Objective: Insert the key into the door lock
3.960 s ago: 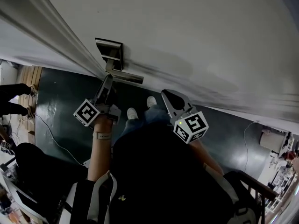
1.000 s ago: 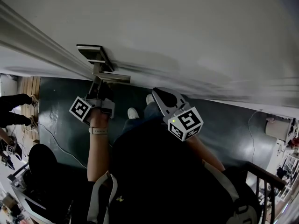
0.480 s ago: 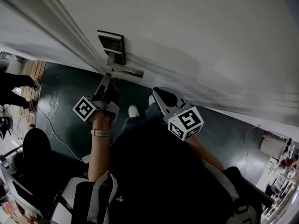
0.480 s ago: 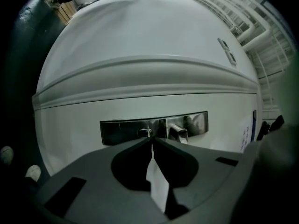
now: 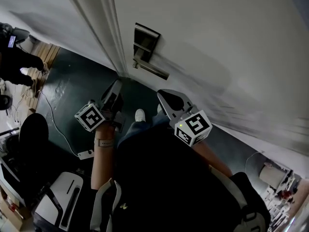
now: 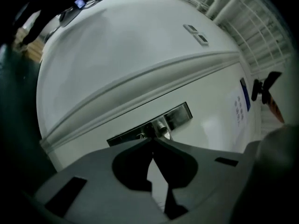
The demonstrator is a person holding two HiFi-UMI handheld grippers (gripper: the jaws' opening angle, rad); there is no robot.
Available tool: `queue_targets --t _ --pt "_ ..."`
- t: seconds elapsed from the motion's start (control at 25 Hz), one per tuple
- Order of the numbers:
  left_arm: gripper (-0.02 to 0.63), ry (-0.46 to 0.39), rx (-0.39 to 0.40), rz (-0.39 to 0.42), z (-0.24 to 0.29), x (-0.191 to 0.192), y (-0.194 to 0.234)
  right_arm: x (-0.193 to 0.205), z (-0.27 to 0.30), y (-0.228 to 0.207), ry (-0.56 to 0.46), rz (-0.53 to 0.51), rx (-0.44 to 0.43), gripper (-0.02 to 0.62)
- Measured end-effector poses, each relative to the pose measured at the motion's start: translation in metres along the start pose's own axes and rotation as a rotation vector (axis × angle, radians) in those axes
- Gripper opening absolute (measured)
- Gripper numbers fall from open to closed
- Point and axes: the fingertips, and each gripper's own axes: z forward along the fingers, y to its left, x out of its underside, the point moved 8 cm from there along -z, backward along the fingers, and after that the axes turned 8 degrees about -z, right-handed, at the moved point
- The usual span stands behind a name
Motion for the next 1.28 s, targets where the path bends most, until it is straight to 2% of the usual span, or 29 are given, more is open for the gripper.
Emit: queue_targets --t 0.4,0.6,0.88,1.16,1.28 --pt "0.009 -0.015 -0.097 0.373 -0.036 -0.023 -0.042 -0.042 0.024 0.016 -0.051 -0.074 -0.107 0.017" --pt "0.009 -0.023 -0.118 0.524 -0.046 -0.026 -0.060 -0.063 0.029 0.021 -0.074 -0.110 -0.142 0.018" --pt "0.011 -0.005 -0.207 0.775 -0.051 -0.025 -0.086 -0.082 0.033 0.027 -0.104 -0.168 -0.174 0.018" --pt "0.011 -0.041 -0.195 0.915 -0.053 -0.023 -0.106 -0.089 0.033 0.035 -0.098 -0.240 -0.198 0.018" --pt "0.011 -0.037 -0.184 0.942 -0.050 -0.018 -0.106 -0.087 0.032 0.036 -0.095 -0.255 -0.204 0.018"
